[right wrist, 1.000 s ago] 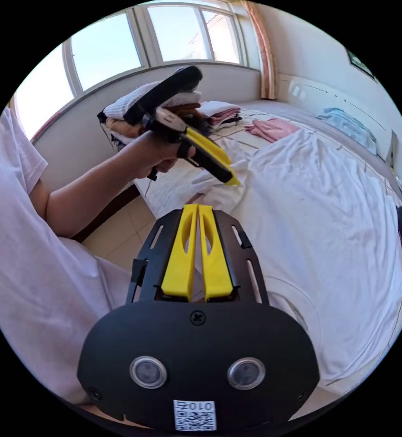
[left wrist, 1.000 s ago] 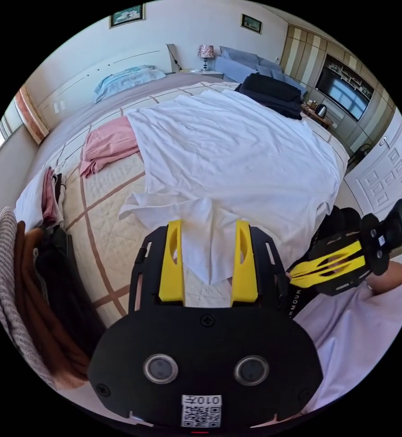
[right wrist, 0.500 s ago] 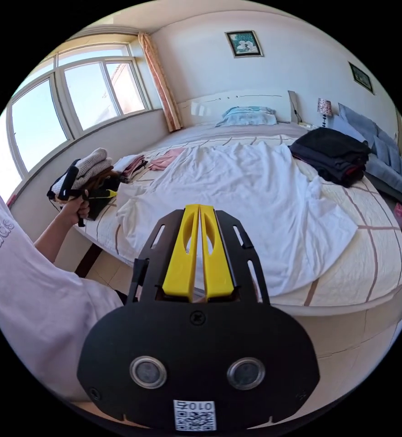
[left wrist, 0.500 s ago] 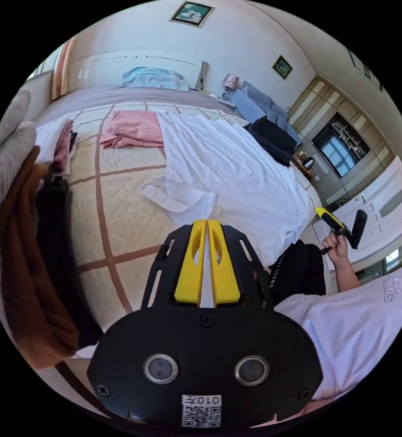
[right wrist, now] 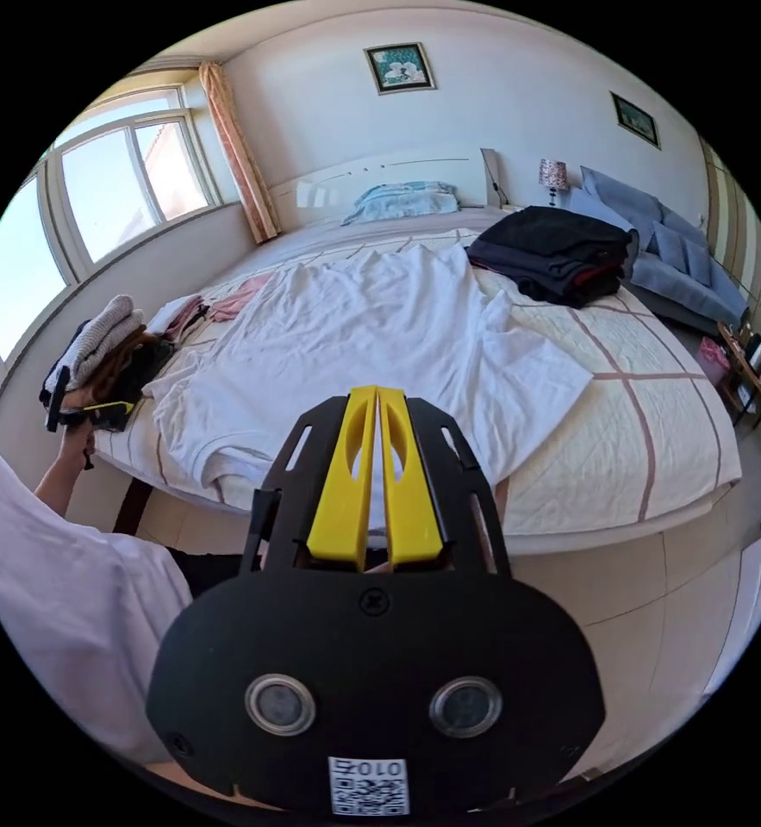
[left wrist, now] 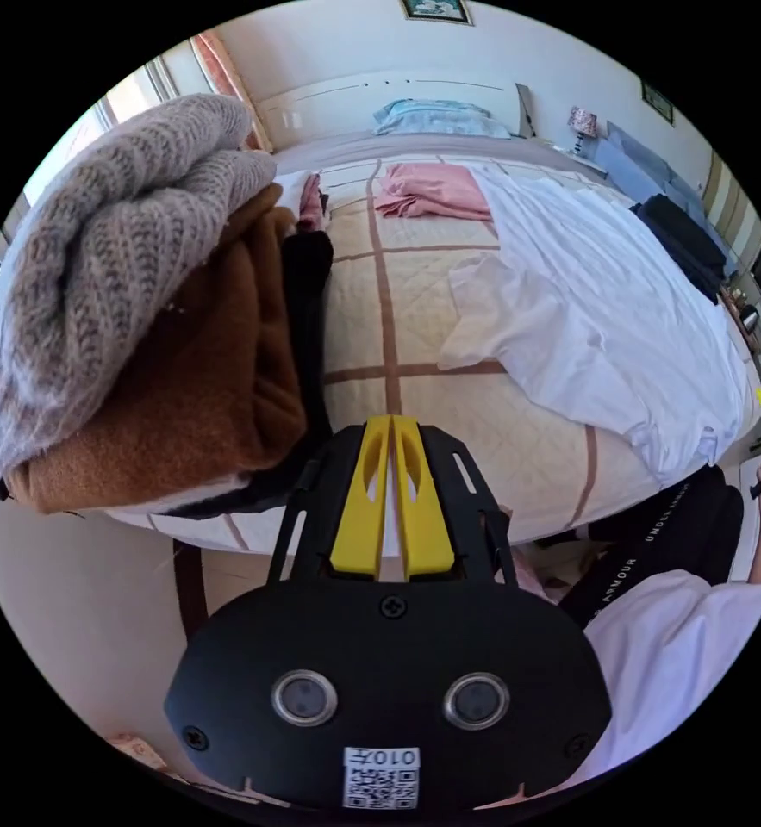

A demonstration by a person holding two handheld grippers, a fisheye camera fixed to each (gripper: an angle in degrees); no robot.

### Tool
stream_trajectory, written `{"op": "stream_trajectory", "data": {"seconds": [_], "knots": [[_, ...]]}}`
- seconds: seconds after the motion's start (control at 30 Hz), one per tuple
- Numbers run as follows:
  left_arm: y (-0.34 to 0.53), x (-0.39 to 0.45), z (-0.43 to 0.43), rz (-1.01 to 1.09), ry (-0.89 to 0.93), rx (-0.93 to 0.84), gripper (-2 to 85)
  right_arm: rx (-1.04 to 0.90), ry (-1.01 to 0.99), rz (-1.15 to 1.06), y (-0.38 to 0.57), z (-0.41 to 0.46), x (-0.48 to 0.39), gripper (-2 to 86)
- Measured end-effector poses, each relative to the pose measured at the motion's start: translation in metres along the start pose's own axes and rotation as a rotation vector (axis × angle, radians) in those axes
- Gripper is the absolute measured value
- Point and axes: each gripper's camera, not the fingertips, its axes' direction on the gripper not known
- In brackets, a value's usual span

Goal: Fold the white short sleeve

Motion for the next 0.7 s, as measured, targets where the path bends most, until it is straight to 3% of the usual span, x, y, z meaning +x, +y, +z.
{"op": "stream_trajectory", "data": {"seconds": [0.1, 0.23, 0.47, 0.6, 0.7], "knots": [[-0.005, 0.020, -0.015, 0.079, 0.131, 0.067, -0.2, 0.018, 0.123, 0.150, -0.005, -0.006, 0.038, 7.8], [-0.024, 0.092, -0.017, 0.418, 0.237, 0.124, -0.2, 0.049, 0.127, 0.380, -0.022, -0.009, 0.106, 12.3], [-0.033, 0.135, 0.005, 0.516, 0.294, 0.067, -0.2, -0.029, 0.008, 0.539, -0.047, 0.035, 0.163, 5.7], [-0.035, 0.122, 0.001, 0.495, 0.277, 0.075, -0.2, 0.097, 0.006, 0.445, -0.061, 0.022, 0.130, 3.9], [-0.038, 0.112, 0.000, 0.459, 0.303, 0.087, -0.2, 0.171, -0.053, -0.061, -0.078, 0.006, 0.038, 3.7]]}}
